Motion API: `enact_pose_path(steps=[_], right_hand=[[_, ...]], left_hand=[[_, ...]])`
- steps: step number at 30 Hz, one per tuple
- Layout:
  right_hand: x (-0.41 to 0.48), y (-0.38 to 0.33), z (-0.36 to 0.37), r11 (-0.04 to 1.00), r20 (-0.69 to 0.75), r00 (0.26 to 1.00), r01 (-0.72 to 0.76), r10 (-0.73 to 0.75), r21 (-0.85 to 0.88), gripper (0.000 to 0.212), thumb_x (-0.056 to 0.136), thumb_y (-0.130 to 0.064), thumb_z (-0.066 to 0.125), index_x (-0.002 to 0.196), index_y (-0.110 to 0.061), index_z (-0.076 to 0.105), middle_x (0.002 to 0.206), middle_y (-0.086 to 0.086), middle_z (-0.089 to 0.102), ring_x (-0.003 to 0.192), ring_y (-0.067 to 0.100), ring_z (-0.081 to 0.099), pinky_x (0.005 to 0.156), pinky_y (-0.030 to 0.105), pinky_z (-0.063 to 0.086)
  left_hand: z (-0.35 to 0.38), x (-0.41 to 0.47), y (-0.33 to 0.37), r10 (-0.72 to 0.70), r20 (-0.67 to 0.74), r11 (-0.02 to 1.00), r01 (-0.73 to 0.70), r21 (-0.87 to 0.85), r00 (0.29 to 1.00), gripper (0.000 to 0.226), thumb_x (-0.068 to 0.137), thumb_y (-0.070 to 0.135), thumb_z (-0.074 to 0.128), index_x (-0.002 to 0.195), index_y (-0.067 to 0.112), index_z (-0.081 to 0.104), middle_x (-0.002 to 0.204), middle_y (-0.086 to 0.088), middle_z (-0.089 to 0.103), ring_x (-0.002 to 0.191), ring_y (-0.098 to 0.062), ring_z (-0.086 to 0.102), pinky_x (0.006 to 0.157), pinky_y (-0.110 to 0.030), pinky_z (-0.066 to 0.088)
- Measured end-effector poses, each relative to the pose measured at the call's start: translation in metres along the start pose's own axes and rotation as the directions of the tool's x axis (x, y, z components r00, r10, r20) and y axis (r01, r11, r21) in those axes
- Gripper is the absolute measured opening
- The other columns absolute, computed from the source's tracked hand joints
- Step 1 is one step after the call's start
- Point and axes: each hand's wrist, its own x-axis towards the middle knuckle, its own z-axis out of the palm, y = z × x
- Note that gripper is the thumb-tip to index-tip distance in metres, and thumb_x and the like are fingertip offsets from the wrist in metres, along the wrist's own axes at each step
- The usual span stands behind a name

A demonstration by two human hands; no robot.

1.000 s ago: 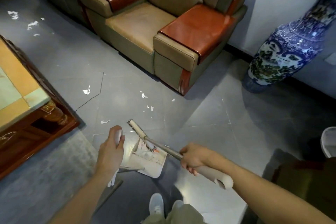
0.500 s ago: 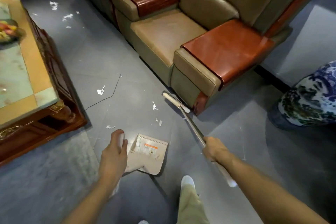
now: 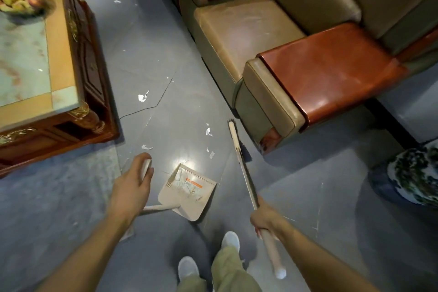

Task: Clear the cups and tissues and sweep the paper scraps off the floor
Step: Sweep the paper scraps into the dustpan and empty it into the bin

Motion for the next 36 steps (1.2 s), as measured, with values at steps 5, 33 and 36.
enact_pose_path(steps=[5, 33, 36], right_hand=[[-0.016, -0.02, 0.016, 1.0, 0.11, 0.994, -0.012, 0.015, -0.023, 0.057, 0.086, 0.003, 0.054, 0.138, -0.01, 0.033, 0.115, 0.019, 0.057, 0.086, 0.028, 0.06, 0.079, 0.035, 0.056], [0.032, -0.141, -0.069, 0.658, 0.276, 0.952, 0.292, -0.131, -0.694, 0.042, 0.087, -0.006, 0.048, 0.128, -0.006, 0.05, 0.086, 0.008, 0.062, 0.067, 0.021, 0.062, 0.048, 0.025, 0.049], [0.014, -0.138, -0.074, 0.665, 0.367, 0.927, 0.324, -0.08, -0.673, 0.044, 0.08, 0.001, 0.055, 0.124, -0.004, 0.053, 0.066, 0.005, 0.048, 0.053, 0.016, 0.045, 0.049, 0.025, 0.041]], left_hand=[[-0.001, 0.001, -0.003, 0.004, -0.012, 1.0, -0.003, 0.017, 1.0, 0.018, 0.098, 0.033, 0.04, 0.115, 0.039, 0.037, 0.095, -0.017, 0.061, 0.077, -0.032, 0.056, 0.07, -0.037, 0.044], [0.007, 0.016, 0.016, -0.257, -0.169, 0.959, 0.229, -0.168, 0.951, 0.018, 0.098, 0.031, 0.043, 0.112, 0.041, 0.039, 0.068, 0.001, 0.05, 0.061, -0.017, 0.052, 0.059, -0.032, 0.039], [0.006, 0.024, 0.025, -0.26, -0.17, 0.958, 0.231, -0.172, 0.95, 0.019, 0.098, 0.031, 0.042, 0.115, 0.039, 0.038, 0.082, -0.004, 0.055, 0.071, -0.023, 0.054, 0.067, -0.033, 0.041]])
